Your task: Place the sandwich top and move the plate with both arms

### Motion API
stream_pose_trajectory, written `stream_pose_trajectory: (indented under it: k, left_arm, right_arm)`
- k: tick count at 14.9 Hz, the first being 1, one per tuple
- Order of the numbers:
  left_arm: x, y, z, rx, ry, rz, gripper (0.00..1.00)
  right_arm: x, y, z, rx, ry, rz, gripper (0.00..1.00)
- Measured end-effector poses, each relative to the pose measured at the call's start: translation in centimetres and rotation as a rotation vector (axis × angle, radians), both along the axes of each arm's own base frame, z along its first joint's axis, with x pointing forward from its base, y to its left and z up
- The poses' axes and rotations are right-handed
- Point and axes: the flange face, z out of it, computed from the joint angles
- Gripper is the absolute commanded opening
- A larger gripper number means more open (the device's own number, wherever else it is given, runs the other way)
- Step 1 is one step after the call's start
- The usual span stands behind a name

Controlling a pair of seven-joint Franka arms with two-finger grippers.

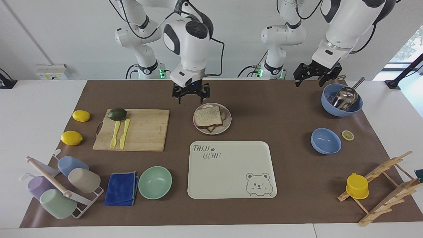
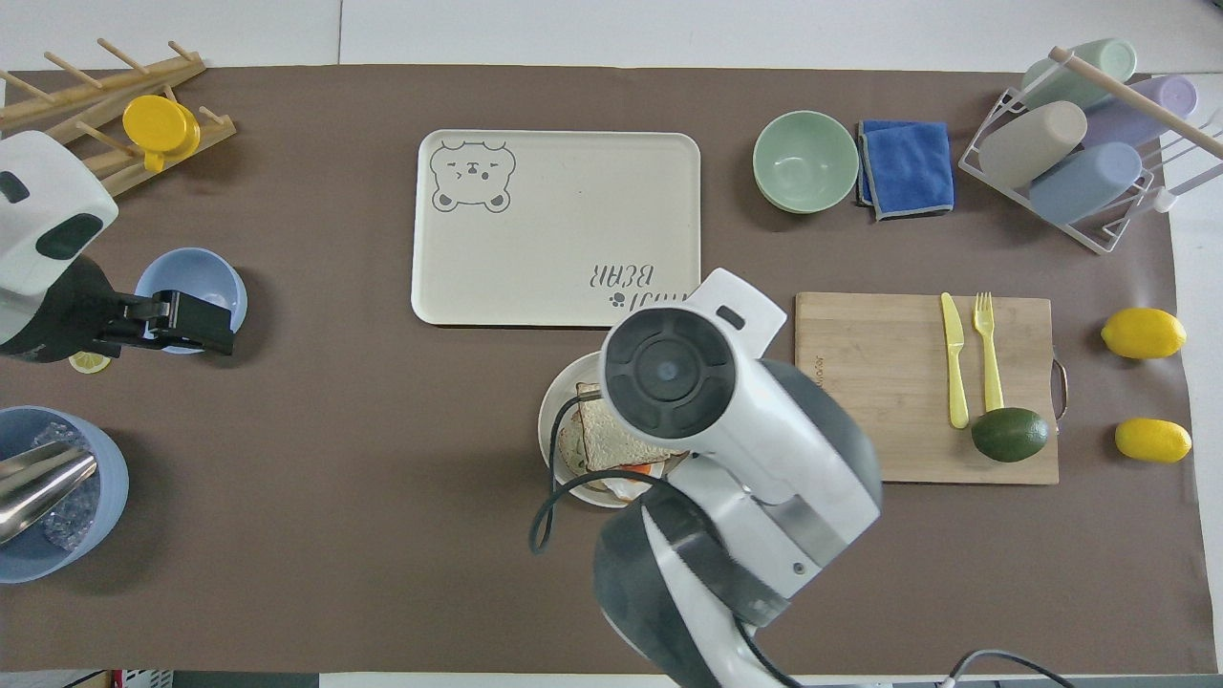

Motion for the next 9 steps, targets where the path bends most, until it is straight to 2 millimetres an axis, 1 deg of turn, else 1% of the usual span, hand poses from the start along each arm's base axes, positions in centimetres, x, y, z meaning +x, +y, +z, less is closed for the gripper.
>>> stream_pose_trajectory:
  k: [2,3,4,5,6,7,9]
  left_arm:
    - [0.0,0.0,0.0,0.000,0.000,0.000,1.00]
    - [0.0,0.0,0.0,0.000,0.000,0.000,1.00]
    - [0.0,0.0,0.0,0.000,0.000,0.000,1.00]
    - [0.0,0.0,0.0,0.000,0.000,0.000,1.00]
    - [0.0,0.0,0.0,0.000,0.000,0.000,1.00]
    - [0.0,0.0,0.0,0.000,0.000,0.000,1.00]
    - [0.0,0.0,0.0,0.000,0.000,0.000,1.00]
  right_arm:
    - [1.7,-8.1,2.7,0.038,0.018,-0.050,1.00]
    - [2.1,-11.7,3.7,0.054,0.029,-0.069,1.00]
    - [2.2,-14.5,4.5,0.059,0.043,-0.081,1.00]
    - [2.2,-16.6,5.0,0.062,0.056,-0.086,1.00]
    - [2.3,-18.1,5.4,0.064,0.062,-0.080,1.00]
    - [2.4,-19.0,5.7,0.067,0.061,-0.070,1.00]
    - [2.5,-19.5,5.9,0.068,0.061,-0.061,1.00]
